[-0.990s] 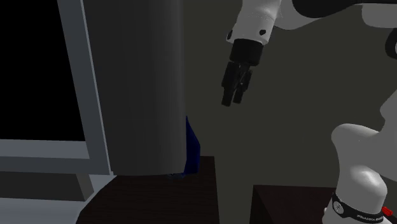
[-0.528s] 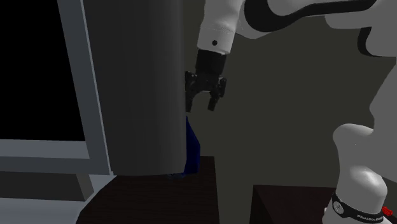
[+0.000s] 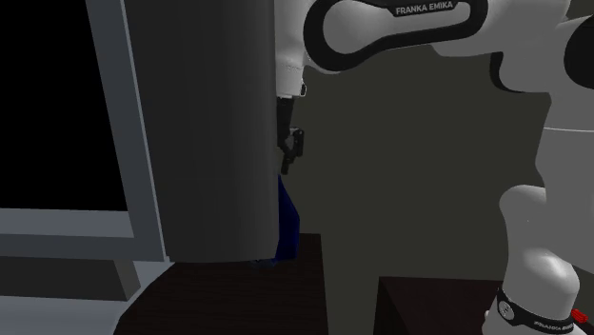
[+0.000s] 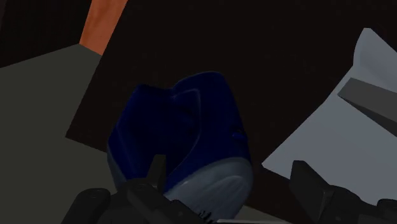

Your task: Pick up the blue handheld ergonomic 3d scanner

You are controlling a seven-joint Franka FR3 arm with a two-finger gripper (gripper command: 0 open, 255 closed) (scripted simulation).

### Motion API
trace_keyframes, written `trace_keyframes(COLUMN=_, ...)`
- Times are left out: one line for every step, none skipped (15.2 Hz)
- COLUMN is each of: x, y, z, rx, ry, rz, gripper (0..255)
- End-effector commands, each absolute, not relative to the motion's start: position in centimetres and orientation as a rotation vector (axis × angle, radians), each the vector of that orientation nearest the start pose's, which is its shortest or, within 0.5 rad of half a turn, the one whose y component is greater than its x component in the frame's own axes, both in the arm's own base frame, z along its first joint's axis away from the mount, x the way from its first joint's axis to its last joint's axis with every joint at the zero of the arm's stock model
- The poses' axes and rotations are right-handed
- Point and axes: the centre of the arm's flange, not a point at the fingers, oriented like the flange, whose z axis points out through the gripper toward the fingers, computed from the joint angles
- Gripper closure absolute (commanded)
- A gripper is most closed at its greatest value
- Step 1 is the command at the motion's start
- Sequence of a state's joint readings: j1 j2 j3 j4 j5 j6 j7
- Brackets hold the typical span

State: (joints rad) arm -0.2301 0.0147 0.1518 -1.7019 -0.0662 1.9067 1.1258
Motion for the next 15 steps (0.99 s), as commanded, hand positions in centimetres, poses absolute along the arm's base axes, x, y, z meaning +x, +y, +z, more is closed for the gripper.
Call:
trace_keyframes(x=58.5, y=-5.3, z=57.5, rx=-2.547, ry=1.742, rz=-0.304, gripper=0)
trace_keyframes(x=58.5, y=-5.3, z=56.9, rx=-2.547, ry=1.742, rz=-0.304, gripper=0)
trace_keyframes(x=58.5, y=-5.3, z=56.4, rx=-2.547, ry=1.742, rz=-0.304, gripper=0)
trace_keyframes(x=58.5, y=-5.3, z=55.9, rx=-2.547, ry=1.742, rz=-0.304, gripper=0)
trace_keyframes(x=58.5, y=-5.3, z=55.4, rx=-2.547, ry=1.742, rz=-0.304, gripper=0)
trace_keyframes(x=58.5, y=-5.3, z=55.0, rx=-2.547, ry=1.742, rz=-0.304, gripper=0)
trace_keyframes(x=58.5, y=-5.3, z=55.0, rx=-2.547, ry=1.742, rz=-0.304, gripper=0)
trace_keyframes(x=58.5, y=-5.3, z=55.0, rx=-2.547, ry=1.741, rz=-0.304, gripper=255)
trace_keyframes(x=58.5, y=-5.3, z=55.1, rx=-2.547, ry=1.742, rz=-0.304, gripper=255)
trace_keyframes(x=58.5, y=-5.3, z=55.1, rx=-2.547, ry=1.741, rz=-0.304, gripper=255)
trace_keyframes(x=58.5, y=-5.4, z=55.1, rx=-2.547, ry=1.741, rz=-0.304, gripper=255)
trace_keyframes(x=58.5, y=-5.4, z=55.1, rx=-2.547, ry=1.742, rz=-0.304, gripper=255)
trace_keyframes(x=58.4, y=-5.4, z=55.1, rx=-2.547, ry=1.742, rz=-0.304, gripper=255)
trace_keyframes(x=58.4, y=-5.4, z=55.1, rx=-2.547, ry=1.742, rz=-0.304, gripper=255)
trace_keyframes(x=58.5, y=-5.4, z=55.1, rx=-2.547, ry=1.742, rz=-0.304, gripper=255)
